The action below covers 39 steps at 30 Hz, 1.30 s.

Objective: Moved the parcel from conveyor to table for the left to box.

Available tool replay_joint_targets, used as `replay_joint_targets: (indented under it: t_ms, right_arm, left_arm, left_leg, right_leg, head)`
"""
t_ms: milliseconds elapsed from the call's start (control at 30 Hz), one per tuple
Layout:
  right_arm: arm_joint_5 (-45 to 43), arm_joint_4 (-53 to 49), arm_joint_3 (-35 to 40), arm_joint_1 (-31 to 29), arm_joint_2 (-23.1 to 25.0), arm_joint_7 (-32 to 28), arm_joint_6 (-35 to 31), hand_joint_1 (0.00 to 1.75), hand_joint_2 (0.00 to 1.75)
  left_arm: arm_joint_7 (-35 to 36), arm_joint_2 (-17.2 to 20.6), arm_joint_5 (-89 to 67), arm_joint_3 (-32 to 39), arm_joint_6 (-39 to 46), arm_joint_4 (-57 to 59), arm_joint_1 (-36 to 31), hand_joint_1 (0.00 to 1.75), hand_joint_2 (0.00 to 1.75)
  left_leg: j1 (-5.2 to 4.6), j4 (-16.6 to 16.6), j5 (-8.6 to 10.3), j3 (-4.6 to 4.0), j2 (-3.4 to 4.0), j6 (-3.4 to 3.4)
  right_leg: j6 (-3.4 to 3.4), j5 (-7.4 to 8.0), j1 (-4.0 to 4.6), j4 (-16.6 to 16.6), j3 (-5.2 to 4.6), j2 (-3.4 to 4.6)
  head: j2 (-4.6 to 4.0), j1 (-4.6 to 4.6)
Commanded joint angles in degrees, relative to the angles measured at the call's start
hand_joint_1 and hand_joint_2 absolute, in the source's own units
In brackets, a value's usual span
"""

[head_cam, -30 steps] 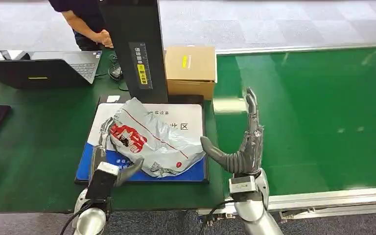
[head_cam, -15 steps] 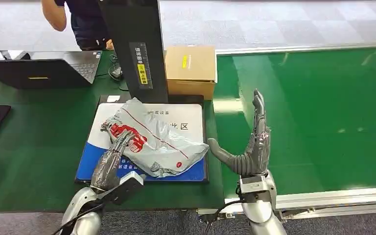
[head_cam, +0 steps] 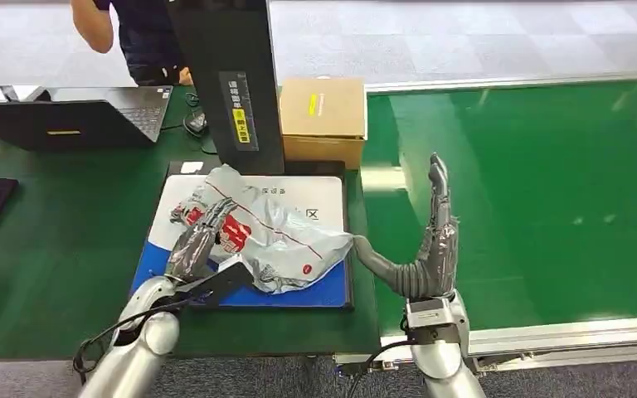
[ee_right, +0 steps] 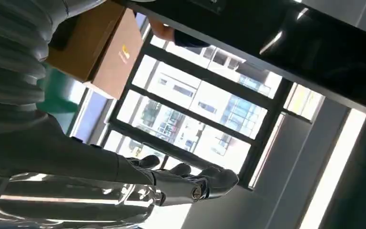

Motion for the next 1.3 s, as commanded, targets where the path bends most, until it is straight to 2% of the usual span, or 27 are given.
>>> replay_joint_targets:
  t_ms: [33,567,767,933,967,1000,1300]
  right_arm:
    - [-0.4,3.1,-0.9,-1.5,0.8,-0.5,0.3,0.0,1.75]
    - [-0.4,3.1,-0.9,-1.5,0.8,-0.5,0.3,0.0,1.75]
    - [-0.7,2.3,-0.6,-1.7,1.0,-0.3,0.0,0.0,1.75]
    - [0.0,2.0,-0.5,-1.0,0.9,0.2,0.0,0.0,1.75]
    - [0.1,2.0,-0.6,-0.9,0.8,0.2,-0.1,0.0,1.75]
    - [0.1,1.8,-0.6,-0.9,0.8,0.2,0.3,0.0,1.75]
    - [0.0,1.9,-0.9,-1.2,1.1,1.0,1.9,0.0,1.75]
  left_arm:
    - [0.6,1.0,-0.4,-3.3,1.2,14.9,-7.3,0.0,1.75]
    - [0.6,1.0,-0.4,-3.3,1.2,14.9,-7.3,0.0,1.75]
    - [2.7,1.0,-3.1,-6.0,-0.2,22.5,-10.0,0.0,1.75]
    - [2.9,0.3,-4.3,-7.0,2.9,28.4,-12.4,0.03,1.75]
    - [2.3,0.2,-4.3,-7.0,3.7,28.5,-12.5,0.86,1.75]
    - [2.0,0.2,-4.4,-6.6,6.1,27.3,-12.2,1.75,1.75]
    - [3.3,2.6,-2.7,-2.2,7.1,12.5,-6.1,1.75,1.75]
  left_leg:
    - [0.0,-0.1,0.02,0.22,-0.02,0.01]
    - [0.01,-0.1,-0.01,0.19,0.05,0.01]
    - [0.0,-0.1,0.0,0.19,0.01,0.0]
    - [0.0,-0.1,0.02,0.3,-0.03,0.01]
    - [-0.01,-0.2,0.02,0.33,0.0,0.02]
    - [-0.01,-0.1,0.01,0.29,0.04,0.01]
    - [0.01,-0.1,-0.02,0.4,0.22,-0.02]
  right_leg:
    - [-0.16,-0.02,0.03,-0.1,0.22,-0.1]
    - [-0.18,-0.03,0.05,0.0,0.18,-0.04]
    - [-0.16,-0.03,0.03,0.0,0.18,-0.07]
    - [-0.23,-0.03,0.04,-0.1,0.32,-0.14]
    - [-0.23,-0.02,0.04,-0.1,0.34,-0.12]
    - [-0.14,-0.01,0.02,0.0,0.28,-0.04]
    - [-0.27,0.02,0.07,0.0,0.32,0.1]
  head:
    - [0.0,0.0]
    - [0.0,0.0]
    - [0.0,0.0]
    - [0.0,0.0]
    - [0.0,0.0]
    - [0.0,-0.02]
    - [0.0,0.0]
